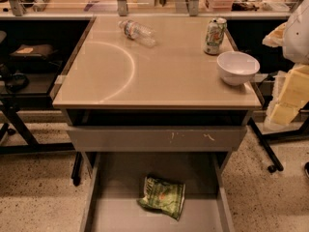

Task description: Pick green jalapeno chip bag from middle drawer and place on counter

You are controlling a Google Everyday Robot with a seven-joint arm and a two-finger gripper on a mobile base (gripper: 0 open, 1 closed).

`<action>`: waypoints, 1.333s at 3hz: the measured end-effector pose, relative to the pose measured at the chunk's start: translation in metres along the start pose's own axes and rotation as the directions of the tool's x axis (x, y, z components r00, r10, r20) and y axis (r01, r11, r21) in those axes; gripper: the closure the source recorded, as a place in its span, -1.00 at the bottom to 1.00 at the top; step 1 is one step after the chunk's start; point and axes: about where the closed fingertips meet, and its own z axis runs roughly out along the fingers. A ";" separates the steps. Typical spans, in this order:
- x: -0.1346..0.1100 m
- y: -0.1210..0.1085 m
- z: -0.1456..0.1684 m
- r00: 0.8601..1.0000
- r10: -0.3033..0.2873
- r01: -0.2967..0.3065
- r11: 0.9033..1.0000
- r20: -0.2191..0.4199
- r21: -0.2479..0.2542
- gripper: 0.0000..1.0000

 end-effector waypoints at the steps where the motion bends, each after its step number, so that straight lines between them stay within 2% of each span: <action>1: -0.001 0.000 -0.001 1.000 -0.001 0.001 1.000 0.000 0.005 -1.00; 2: 0.004 0.016 0.027 1.000 0.000 0.000 0.999 -0.008 -0.034 -1.00; 3: 0.019 0.047 0.093 1.000 0.001 -0.001 0.993 -0.002 -0.117 -1.00; 4: 0.038 0.081 0.162 0.999 -0.001 0.008 0.983 0.040 -0.181 -1.00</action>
Offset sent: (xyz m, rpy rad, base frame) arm -0.0283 0.0138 -0.1172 0.0015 0.1621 0.0186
